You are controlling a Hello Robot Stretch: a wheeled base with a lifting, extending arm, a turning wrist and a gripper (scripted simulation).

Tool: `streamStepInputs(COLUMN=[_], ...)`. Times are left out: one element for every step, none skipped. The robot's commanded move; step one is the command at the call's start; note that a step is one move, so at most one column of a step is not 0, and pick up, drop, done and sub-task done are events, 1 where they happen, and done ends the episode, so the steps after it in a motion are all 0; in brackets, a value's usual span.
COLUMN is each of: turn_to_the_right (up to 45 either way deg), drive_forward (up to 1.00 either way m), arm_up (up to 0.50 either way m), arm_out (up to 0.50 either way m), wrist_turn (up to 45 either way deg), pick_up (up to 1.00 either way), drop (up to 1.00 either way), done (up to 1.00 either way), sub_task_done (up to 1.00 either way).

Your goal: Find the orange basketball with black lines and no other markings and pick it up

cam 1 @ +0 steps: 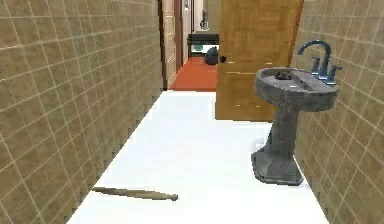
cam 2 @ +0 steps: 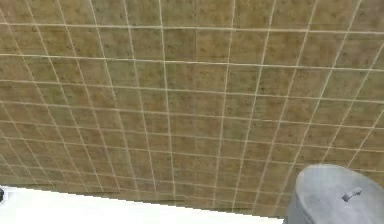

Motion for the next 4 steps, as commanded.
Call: streamStepInputs(turn_to_the_right=[0.0,3.0,45.0,45.0], drive_forward=[1.00,0.00,0.00,0.00], arm_up=[0.00,0.00,0.00,0.00], arm_out=[0.00,0.00,0.00,0.00], wrist_turn=[0.0,0.0,0.0,0.0], pick_up=[0.00,0.00,0.00,0.00], drop=[0.00,0.00,0.00,0.00], done=[0.00,0.00,0.00,0.00], sub_task_done=[0.00,0.00,0.00,0.00])
